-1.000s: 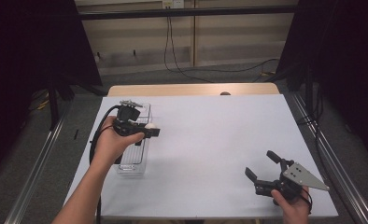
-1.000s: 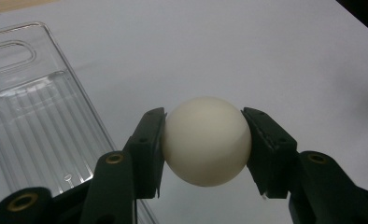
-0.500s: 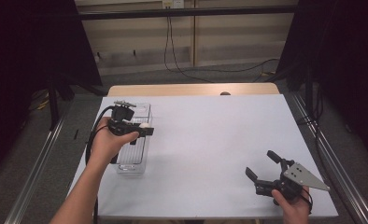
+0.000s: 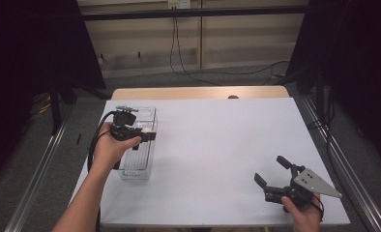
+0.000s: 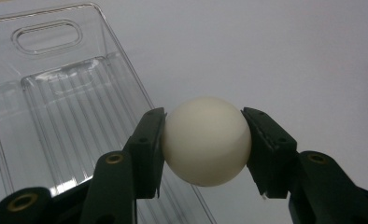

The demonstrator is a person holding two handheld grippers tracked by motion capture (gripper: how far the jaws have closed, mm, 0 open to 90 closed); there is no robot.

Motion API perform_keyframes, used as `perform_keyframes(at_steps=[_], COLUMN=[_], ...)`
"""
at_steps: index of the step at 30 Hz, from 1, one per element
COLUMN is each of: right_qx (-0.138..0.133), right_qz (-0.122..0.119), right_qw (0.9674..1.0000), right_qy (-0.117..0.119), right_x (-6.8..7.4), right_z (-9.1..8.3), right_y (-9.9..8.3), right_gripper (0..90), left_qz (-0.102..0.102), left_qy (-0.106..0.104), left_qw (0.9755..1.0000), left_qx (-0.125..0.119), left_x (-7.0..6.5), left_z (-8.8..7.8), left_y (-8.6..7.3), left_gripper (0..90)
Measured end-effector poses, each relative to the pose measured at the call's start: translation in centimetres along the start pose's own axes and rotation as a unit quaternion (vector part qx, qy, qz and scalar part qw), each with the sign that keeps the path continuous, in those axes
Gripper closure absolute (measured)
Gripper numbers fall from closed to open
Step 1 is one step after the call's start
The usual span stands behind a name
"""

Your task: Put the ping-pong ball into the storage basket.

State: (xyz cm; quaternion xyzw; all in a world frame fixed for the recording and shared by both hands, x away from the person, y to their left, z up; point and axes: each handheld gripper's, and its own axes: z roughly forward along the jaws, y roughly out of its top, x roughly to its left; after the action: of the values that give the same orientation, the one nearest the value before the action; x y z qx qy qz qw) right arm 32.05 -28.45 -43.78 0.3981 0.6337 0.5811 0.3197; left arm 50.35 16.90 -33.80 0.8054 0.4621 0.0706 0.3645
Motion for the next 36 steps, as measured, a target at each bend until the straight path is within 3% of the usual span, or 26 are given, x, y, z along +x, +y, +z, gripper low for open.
perform_keyframes(at_steps=[1,6,12,13,14,16,17,21,25,26,28,29,31,32,36], right_qx=[0.001,0.0,0.0,0.0,-0.001,0.0,0.0,-0.002,0.0,-0.001,-0.002,-0.001,-0.001,0.0,-0.002], right_qz=[0.001,0.0,0.0,0.0,0.0,0.0,0.0,0.0,-0.001,-0.001,0.0,-0.001,-0.001,0.0,-0.001], right_qw=[1.0,1.0,1.0,1.0,1.0,1.0,1.0,1.0,1.0,1.0,1.0,1.0,1.0,1.0,1.0], right_qy=[0.001,0.0,-0.001,-0.001,-0.002,-0.002,-0.001,0.0,-0.001,-0.001,-0.001,0.001,0.0,0.0,0.001], right_x=[0.0,-0.1,-0.1,-0.1,-0.1,-0.1,-0.1,-0.1,-0.1,-0.1,-0.1,-0.1,-0.1,-0.1,-0.1], right_z=[0.0,0.0,0.0,0.0,0.0,-0.1,-0.1,0.0,0.0,0.0,0.0,0.0,0.0,0.0,0.0], right_y=[0.0,0.0,0.0,0.0,0.0,0.0,0.0,0.0,0.0,0.0,0.0,0.0,0.0,0.0,0.0], right_gripper=[2.5,2.5,2.5,2.5,2.5,2.5,2.5,2.5,2.5,2.5,2.5,2.5,2.4,2.4,2.4], left_qz=[0.015,0.004,0.011,-0.004,0.009,0.006,-0.006,0.007,0.0,0.01,-0.004,0.004,-0.008,0.002,0.003], left_qy=[-0.001,0.002,0.006,0.006,0.007,0.009,0.008,0.016,0.021,0.023,0.024,0.024,0.029,0.028,0.028], left_qw=[0.9998,1.0,0.9999,1.0,0.9999,0.9999,0.9999,0.9998,0.9997,0.9997,0.9997,0.9997,0.9995,0.9996,0.9996], left_qx=[0.013,0.003,0.007,-0.002,0.007,0.005,-0.004,0.0,-0.008,-0.002,-0.008,-0.003,-0.014,-0.003,-0.003], left_x=[0.3,0.4,0.8,0.6,0.9,1.0,1.0,1.5,1.7,2.0,1.9,2.2,2.1,2.3,2.5], left_z=[-0.2,-0.2,-0.4,-0.3,-0.3,-0.3,-0.2,-0.5,-0.7,-0.8,-0.8,-1.0,-0.9,-1.1,-1.2], left_y=[0.0,-0.1,-0.2,-0.3,-0.4,-0.6,-0.6,-0.8,-1.0,-1.0,-1.2,-1.2,-1.3,-1.3,-1.4], left_gripper=[51.3,51.3,51.3,51.3,51.3,51.3,51.3,51.3,51.3,51.3,51.3,51.3,51.3,51.2,51.2])
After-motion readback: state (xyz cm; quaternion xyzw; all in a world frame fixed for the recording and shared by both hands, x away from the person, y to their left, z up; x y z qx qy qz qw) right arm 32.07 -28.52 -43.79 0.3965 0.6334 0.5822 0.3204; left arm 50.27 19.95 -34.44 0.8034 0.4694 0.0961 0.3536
